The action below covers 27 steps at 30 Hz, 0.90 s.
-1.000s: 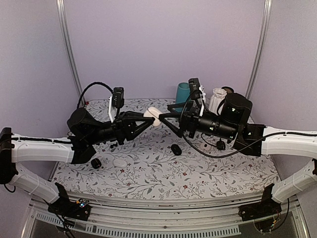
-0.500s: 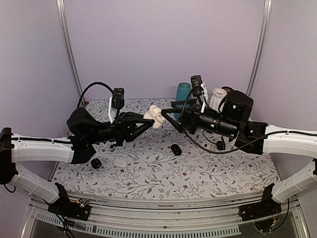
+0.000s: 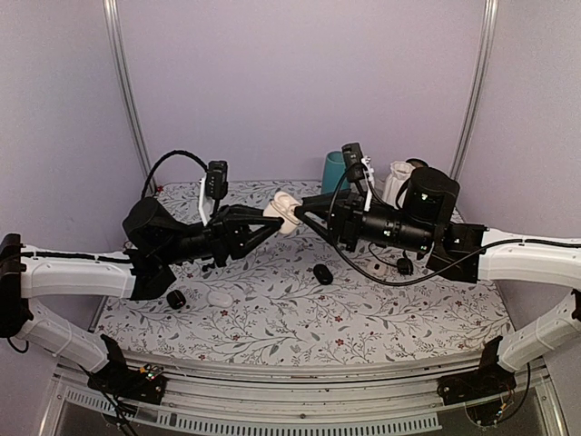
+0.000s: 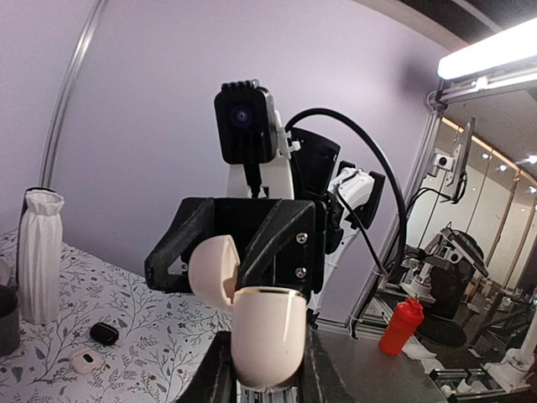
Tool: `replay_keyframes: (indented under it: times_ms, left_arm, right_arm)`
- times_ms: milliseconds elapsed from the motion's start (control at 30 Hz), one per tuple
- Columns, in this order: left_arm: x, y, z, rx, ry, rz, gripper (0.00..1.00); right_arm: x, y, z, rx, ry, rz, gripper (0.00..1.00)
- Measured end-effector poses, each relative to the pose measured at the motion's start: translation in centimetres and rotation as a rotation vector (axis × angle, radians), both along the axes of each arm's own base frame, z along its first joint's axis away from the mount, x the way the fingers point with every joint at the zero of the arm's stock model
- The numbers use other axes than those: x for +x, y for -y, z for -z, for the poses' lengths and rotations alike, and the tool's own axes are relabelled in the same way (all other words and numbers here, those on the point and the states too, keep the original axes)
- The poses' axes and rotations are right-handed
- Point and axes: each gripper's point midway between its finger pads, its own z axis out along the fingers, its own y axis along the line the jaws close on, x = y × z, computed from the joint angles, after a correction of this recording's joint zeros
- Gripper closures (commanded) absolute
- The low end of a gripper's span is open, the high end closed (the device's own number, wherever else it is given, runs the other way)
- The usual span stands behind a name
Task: Insert the wireless bluetooth earbuds into the charging case
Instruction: Pass from the left arm to the right
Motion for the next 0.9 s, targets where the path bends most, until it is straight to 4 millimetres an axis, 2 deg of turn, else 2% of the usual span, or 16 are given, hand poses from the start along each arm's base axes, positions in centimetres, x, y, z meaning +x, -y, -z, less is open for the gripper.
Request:
replay_keyframes:
  times_ms: [300, 533, 833, 900]
  left_arm:
    - [0.1, 0.0, 0.1, 0.002, -0.001, -0.006, 1.00]
    - [0.1, 0.0, 0.1, 0.002, -0.001, -0.007, 1.00]
    - [0.1, 0.0, 0.0, 0.000, 0.007, -0.010, 1.00]
    - [0.1, 0.0, 0.0, 0.000, 0.007, -0.010, 0.91]
  right_arm:
    - [-0.7, -0.6, -0.6, 0.052, -0.039, -0.060, 0.71]
    - [-1.1, -0.6, -1.4, 0.089, -0.047, -0.086, 0.89]
    - [-0.9, -0.8, -0.9, 0.082, -0.063, -0.093, 0.96]
    - [-0.9, -0.8, -0.9, 0.082, -0.063, -0.093, 0.96]
